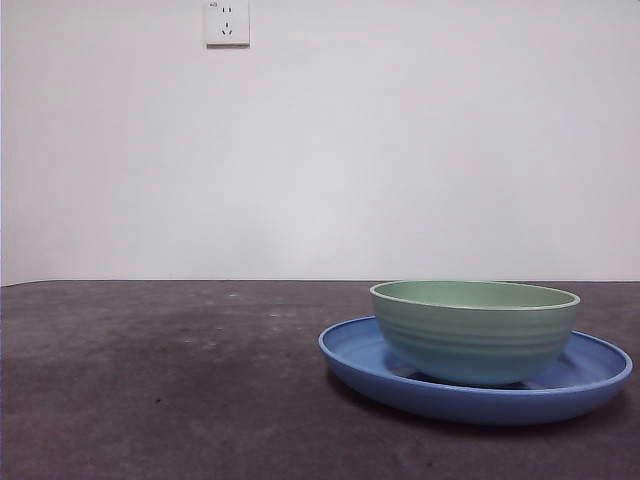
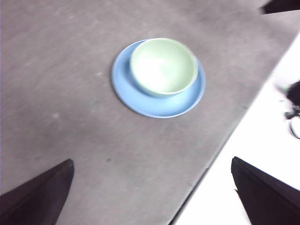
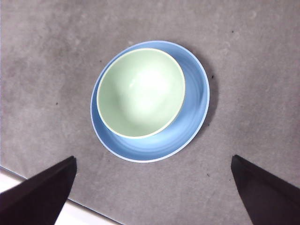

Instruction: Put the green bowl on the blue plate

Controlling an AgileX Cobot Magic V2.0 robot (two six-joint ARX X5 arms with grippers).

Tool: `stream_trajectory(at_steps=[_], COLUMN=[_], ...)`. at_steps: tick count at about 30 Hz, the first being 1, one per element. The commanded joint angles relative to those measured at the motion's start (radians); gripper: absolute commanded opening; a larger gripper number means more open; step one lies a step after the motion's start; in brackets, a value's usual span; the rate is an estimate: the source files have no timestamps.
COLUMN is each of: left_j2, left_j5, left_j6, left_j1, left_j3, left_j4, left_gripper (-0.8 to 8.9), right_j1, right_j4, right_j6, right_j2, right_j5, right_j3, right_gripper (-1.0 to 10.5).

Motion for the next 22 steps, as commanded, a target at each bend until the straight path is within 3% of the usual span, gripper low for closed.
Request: stream_trajectory(at_steps=[1,7,13,22], left_j2=[-0.002,-0.003,-0.003,-0.021], left_j5=[0.014,0.013,0.014,0.014], left_j6=[0.019,0.019,0.019,0.019], left_j1=[-0.006,-0.006,-0.007,-0.007], left_j3=[-0.005,-0.007,-0.007,-0.007], left_j4=[0.019,0.023,0.026,0.026], left_gripper=[5.63,5.63,5.63,5.63], right_j1=[0.003,-0.007,-0.085,-0.149], right_j4=[0.000,-0.021,-0.024,0.111], right_j6=[-0.014,-0.007,-0.074,-0.109], right_j2=[0.023,0.091,0.259,0.527], right_j5=[0.005,0.030,0.049,0.048], right_j3=[0.016,0.016,0.016,0.016], right_gripper=[5.6,5.1,5.1,4.8])
